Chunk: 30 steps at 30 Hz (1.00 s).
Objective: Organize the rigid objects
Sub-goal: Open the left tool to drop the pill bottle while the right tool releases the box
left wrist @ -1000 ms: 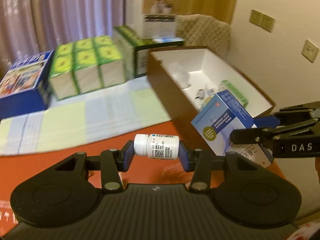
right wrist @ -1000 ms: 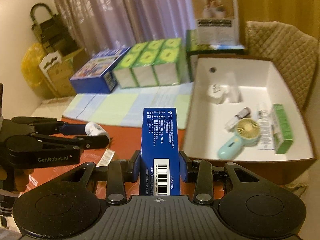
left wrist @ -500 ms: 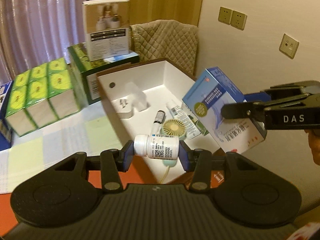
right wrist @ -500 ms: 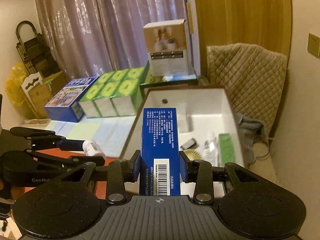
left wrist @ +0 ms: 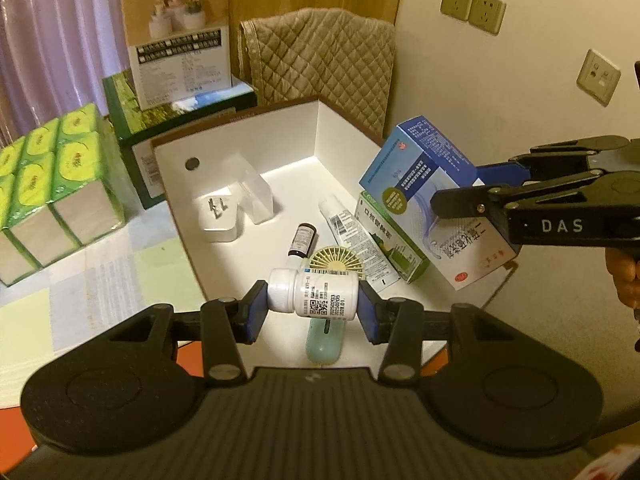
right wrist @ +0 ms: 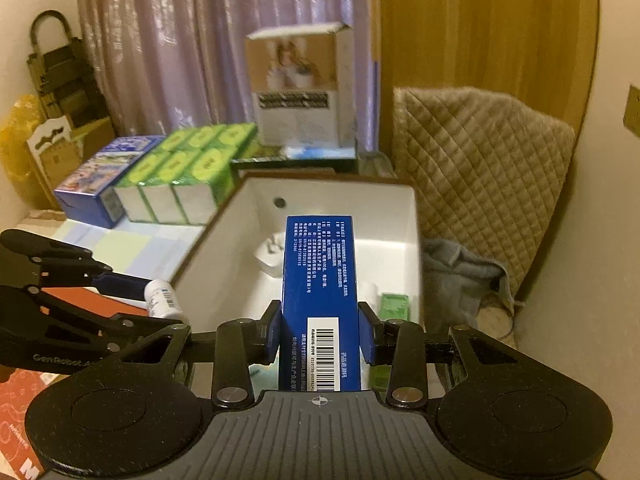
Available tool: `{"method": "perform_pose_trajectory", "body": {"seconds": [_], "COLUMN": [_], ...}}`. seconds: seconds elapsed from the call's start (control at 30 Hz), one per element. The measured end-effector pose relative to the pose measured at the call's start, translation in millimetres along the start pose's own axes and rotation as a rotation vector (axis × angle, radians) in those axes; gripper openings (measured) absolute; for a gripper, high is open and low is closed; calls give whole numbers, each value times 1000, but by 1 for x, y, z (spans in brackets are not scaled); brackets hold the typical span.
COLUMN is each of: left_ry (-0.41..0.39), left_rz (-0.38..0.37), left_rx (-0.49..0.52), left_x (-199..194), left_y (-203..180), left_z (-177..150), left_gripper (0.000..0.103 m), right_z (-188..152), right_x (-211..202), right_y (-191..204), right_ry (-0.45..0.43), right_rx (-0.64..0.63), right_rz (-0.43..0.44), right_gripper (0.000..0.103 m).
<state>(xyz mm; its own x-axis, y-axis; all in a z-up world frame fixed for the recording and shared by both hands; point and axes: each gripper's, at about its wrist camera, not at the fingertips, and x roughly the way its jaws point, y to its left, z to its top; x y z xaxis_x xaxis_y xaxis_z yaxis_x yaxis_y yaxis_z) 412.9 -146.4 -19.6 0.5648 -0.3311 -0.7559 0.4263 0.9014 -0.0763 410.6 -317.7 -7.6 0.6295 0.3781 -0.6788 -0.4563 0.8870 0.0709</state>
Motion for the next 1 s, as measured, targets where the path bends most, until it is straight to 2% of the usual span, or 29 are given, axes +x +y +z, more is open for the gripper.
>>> {"method": "perform_pose_trajectory", "body": {"seconds": [0.23,0.6,0.8,1.0], "left_ry": [62,128,147,169], "left_rz": [-5,-10,-3,8], "left_rx": [1,9,14,19], "left_x": [29,52,56,58], "left_y": [0,-1,-1,0], "left_z": [3,-1,-2,-3], "left_gripper": [42,42,43,43], "right_z": [-13,-27,-26,-26], "right_x": [30,52,53,50], "right_y": [-17,-19,-23,-23], "right_ry": [86,206,208,206], "right_rx": [45,63,75,96], "right_rz": [8,-59,-67,-48], "right_gripper": [35,35,49,50]}}
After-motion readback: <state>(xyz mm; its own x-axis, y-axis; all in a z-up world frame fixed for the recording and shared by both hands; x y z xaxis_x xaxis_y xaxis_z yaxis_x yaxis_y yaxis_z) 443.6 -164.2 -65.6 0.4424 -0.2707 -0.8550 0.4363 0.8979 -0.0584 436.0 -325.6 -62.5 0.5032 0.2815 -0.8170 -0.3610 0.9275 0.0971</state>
